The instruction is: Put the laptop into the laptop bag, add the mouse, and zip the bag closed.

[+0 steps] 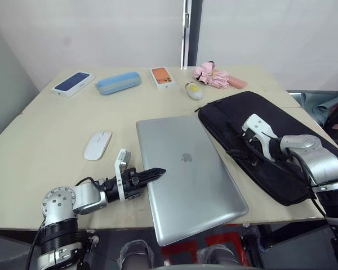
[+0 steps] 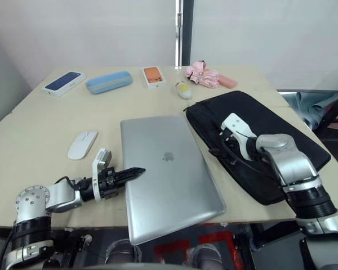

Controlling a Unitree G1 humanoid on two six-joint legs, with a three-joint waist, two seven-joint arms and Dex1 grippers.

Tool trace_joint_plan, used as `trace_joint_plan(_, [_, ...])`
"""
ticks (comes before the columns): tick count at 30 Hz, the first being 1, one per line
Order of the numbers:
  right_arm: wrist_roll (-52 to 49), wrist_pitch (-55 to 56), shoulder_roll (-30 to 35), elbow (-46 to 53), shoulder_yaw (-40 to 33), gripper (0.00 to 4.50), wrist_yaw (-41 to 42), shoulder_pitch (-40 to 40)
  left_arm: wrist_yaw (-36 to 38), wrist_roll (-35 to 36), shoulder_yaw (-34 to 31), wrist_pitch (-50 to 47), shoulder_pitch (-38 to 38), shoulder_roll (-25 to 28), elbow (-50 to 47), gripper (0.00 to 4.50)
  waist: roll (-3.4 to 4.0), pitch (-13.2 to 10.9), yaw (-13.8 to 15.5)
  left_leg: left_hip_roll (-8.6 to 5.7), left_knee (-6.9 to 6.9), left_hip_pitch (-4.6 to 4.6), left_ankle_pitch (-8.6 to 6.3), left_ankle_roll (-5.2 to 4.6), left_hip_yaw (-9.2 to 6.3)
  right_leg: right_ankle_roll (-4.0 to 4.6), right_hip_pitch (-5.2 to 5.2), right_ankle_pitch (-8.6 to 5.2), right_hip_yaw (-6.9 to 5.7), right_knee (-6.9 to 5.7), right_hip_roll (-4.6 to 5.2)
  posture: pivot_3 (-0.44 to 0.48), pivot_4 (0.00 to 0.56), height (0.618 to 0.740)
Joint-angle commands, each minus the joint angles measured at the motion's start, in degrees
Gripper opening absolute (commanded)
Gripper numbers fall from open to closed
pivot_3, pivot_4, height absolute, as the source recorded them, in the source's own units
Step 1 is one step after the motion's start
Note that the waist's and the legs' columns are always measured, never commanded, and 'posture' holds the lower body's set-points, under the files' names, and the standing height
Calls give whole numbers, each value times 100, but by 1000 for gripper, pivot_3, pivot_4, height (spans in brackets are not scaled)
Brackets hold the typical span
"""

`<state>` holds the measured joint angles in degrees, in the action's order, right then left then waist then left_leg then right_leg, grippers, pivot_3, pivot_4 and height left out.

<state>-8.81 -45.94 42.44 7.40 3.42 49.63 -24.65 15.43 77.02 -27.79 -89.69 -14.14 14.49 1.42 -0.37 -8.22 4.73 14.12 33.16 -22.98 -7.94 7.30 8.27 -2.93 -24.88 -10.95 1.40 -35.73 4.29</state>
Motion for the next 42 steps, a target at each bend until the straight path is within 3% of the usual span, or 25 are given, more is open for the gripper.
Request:
trace_joint_plan(1, [113, 224, 31, 83, 102, 4459, -135, -33, 23, 370, 3, 229, -5, 11, -272, 317, 0, 0, 3, 0, 0, 0, 0, 0, 0, -1, 0, 0, 0, 0, 0, 0, 150, 740])
trace_joint_plan(4, [413, 672, 142, -99, 385, 4459, -188, 41, -19, 447, 50, 292, -17, 50, -259, 317, 0, 0, 10, 0, 2, 1, 0, 0, 0, -2, 1, 1, 1, 0, 0, 0, 150, 740])
trace_joint_plan(5, [517, 828, 180, -148, 472, 4218, -191, 76, -38, 482, 70, 314, -13, 65, -259, 317, 0, 0, 11, 0, 2, 1, 0, 0, 1, -3, 1, 2, 2, 0, 0, 0, 150, 740])
trace_joint_plan(10, [610, 1090, 152, -271, 528, 2613, -200, 152, -115, 637, 149, 414, 30, 133, -273, 317, 0, 0, 19, 0, 3, 1, 0, 0, 1, -4, 2, 2, 2, 0, 0, 0, 150, 740])
trace_joint_plan(18, [245, 540, -129, -392, 76, 29, -390, 115, -222, 951, 319, 571, 127, 267, -307, 317, -1, 1, 3, 0, 8, 5, 0, 0, 1, -7, 4, 4, 4, -5, 0, 0, 150, 740])
trace_joint_plan(29, [-1133, -785, -324, -289, -1061, 29, -331, -298, -573, 1576, 486, 966, -13, 448, -106, 317, 1, 0, 11, 0, 12, 4, 1, -1, 1, -14, 2, 8, 6, -8, -1, 0, 150, 740])
trace_joint_plan(42, [-1853, -1422, -343, 101, -1184, 29, -597, -780, -734, 1865, 952, 1317, -260, 507, 166, 317, 0, 0, 92, 0, 14, 2, 6, 7, 1, -19, 1, 11, 6, -11, -1, 0, 150, 740])
